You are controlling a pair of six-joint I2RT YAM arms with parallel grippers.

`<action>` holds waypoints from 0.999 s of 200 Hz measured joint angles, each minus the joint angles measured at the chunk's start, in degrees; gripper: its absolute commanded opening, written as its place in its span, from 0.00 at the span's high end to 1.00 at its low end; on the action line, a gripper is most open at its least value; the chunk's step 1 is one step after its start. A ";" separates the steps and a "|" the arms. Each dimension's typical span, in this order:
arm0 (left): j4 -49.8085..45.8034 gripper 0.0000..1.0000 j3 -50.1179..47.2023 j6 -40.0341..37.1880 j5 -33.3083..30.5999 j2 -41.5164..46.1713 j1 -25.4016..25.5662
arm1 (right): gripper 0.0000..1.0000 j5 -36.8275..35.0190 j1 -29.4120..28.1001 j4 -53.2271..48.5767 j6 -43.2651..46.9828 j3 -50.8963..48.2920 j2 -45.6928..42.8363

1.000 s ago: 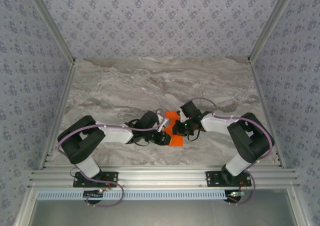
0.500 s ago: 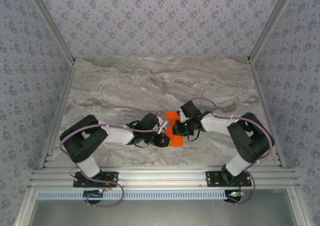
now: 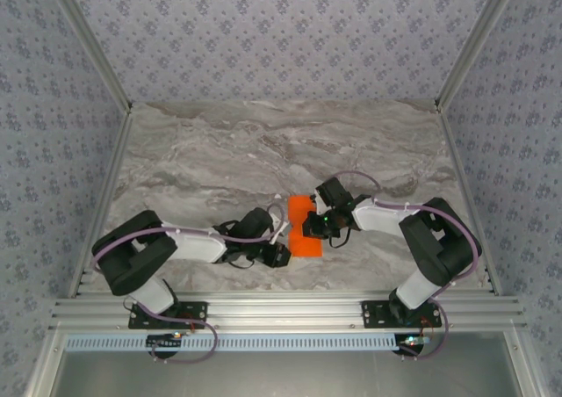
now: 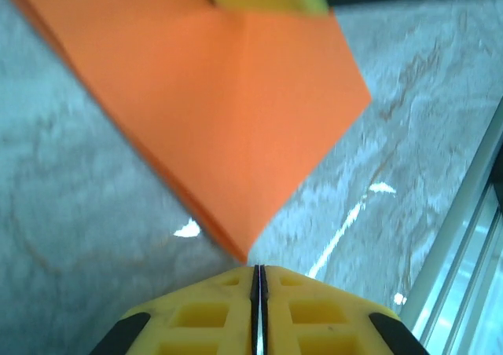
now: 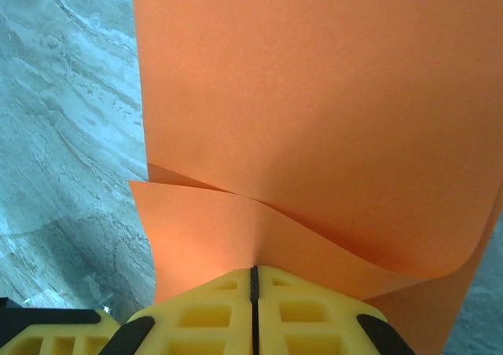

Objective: Fold a paper plane with a square sheet of paper (fold left side to right side)
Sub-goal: Fold the triangle a second time at the center of the table.

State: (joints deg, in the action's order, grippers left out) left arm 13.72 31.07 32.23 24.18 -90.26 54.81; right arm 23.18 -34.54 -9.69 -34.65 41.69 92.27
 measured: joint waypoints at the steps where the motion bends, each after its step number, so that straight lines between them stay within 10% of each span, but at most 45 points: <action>1: -0.09 0.90 -0.07 0.00 0.00 0.11 0.02 | 0.94 0.00 0.00 0.00 -0.02 0.00 0.00; 72: -5.92 0.89 -0.20 -0.26 -0.28 9.18 -2.78 | 0.94 -0.13 -0.11 -0.24 0.22 0.15 0.04; 200: -4.87 0.88 9.57 -2.34 3.17 -7.39 -2.56 | 0.94 -0.24 -0.26 -0.42 0.20 0.26 0.00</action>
State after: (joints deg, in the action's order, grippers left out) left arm 8.84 40.64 29.89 27.35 -97.65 52.25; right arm 22.94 -34.81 -10.11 -34.46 41.95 92.27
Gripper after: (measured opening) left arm 0.124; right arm 0.065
